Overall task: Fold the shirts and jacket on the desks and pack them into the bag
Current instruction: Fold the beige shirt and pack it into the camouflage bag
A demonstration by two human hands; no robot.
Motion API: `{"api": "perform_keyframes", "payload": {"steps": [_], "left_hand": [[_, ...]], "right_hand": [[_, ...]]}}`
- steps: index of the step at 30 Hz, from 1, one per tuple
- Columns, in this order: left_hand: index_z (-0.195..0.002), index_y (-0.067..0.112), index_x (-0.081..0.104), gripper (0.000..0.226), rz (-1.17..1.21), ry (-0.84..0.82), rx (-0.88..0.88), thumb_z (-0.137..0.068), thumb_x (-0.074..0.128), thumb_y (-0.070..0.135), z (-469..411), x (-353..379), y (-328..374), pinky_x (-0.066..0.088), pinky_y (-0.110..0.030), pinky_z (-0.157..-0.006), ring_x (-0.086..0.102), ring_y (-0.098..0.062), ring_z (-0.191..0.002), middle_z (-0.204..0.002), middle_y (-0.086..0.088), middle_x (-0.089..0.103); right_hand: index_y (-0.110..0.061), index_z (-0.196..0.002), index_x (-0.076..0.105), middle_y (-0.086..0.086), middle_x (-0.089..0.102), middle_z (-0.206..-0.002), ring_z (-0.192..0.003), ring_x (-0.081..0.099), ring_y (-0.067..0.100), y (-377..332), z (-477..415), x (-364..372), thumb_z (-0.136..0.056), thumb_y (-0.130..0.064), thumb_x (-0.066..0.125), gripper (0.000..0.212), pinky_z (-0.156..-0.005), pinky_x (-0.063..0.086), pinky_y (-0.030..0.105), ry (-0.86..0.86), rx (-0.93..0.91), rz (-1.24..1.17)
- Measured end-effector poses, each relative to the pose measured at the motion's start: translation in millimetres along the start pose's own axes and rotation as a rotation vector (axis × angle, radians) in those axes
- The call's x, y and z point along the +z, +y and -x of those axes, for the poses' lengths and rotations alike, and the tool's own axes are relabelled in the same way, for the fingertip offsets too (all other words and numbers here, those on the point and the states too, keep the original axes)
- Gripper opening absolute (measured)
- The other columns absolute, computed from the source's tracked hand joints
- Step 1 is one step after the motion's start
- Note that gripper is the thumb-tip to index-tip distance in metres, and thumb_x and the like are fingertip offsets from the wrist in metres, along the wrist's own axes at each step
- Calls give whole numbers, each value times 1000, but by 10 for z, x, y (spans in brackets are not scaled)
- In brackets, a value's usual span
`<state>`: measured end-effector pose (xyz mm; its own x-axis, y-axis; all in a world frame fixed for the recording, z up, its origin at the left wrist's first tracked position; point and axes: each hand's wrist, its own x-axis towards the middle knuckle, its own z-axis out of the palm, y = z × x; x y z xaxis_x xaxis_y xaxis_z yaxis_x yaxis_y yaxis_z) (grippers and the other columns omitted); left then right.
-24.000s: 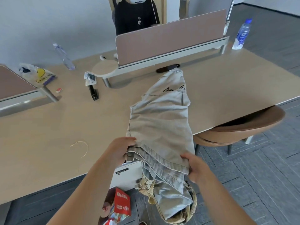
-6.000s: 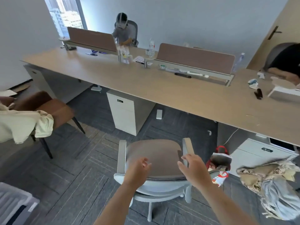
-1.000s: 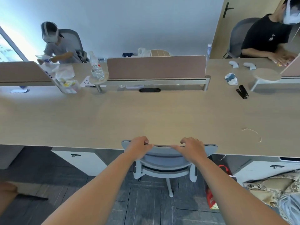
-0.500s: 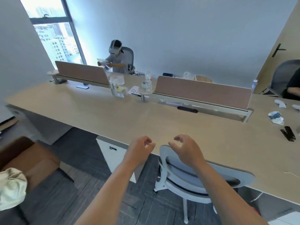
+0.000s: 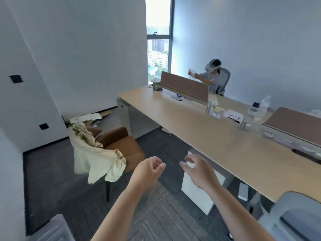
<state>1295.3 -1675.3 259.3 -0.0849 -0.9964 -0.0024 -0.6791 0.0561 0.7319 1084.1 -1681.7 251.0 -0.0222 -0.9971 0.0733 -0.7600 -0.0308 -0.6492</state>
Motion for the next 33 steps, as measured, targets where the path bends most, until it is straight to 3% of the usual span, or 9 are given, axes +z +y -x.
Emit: {"api": "perform_keyframes", "payload": {"steps": [6, 9, 14, 17, 21, 29, 33], "left_hand": [[-104, 31, 65, 19, 22, 113, -95, -98, 54, 45, 229, -1023, -885, 54, -26, -80, 63, -2, -87, -95, 16, 68], [-104, 32, 64, 18, 45, 170, -119, -98, 54, 46, 223, -1366, -1146, 51, -20, -72, 63, -3, -84, -94, 15, 68], [-97, 39, 60, 8, 42, 218, -148, -97, 55, 45, -39, -1752, -1464, 52, -21, -73, 62, -1, -86, -93, 17, 66], [-96, 37, 61, 9, 11, 235, -177, -97, 56, 44, -347, -1945, -1639, 50, -17, -69, 62, 0, -85, -93, 17, 67], [-107, 30, 64, 20, -89, 265, -202, -98, 54, 45, -1010, -2202, -1865, 55, -25, -78, 62, -1, -89, -99, 16, 67], [-114, 28, 64, 26, -222, 272, -272, -98, 54, 46, -2230, -2697, -2350, 50, -20, -75, 61, 0, -89, -104, 15, 68], [-114, 28, 65, 27, -225, 292, -355, -97, 55, 47, -2582, -2946, -2692, 52, -22, -79, 61, 1, -90, -103, 16, 67]], "right_hand": [[-23, -127, 62, -9, 61, -126, -108, 56, 4, -1079, -222, 891, -97, -48, 57, 39, -80, 40, 16, -139, -138, 19], [-23, -125, 63, -10, 62, -124, -105, 56, 3, -1425, -401, 1178, -97, -47, 57, 38, -81, 44, 17, -172, -202, 21], [-24, -122, 64, -11, 62, -122, -105, 57, 4, -1772, -845, 1579, -96, -47, 57, 35, -82, 48, 20, -204, -260, -1], [-24, -123, 64, -11, 62, -122, -106, 57, 3, -1876, -1223, 1831, -96, -48, 56, 36, -83, 48, 21, -225, -278, -25], [-23, -121, 64, -10, 63, -122, -105, 59, 5, -2048, -1960, 2171, -96, -47, 57, 36, -81, 47, 21, -236, -319, -84], [-23, -123, 64, -10, 64, -122, -99, 58, 4, -2533, -3477, 2784, -97, -45, 56, 35, -69, 39, 11, -333, -378, -117], [-24, -124, 63, -11, 64, -122, -102, 59, 4, -2829, -3979, 3066, -96, -45, 57, 35, -78, 47, 16, -399, -418, -120]]}}
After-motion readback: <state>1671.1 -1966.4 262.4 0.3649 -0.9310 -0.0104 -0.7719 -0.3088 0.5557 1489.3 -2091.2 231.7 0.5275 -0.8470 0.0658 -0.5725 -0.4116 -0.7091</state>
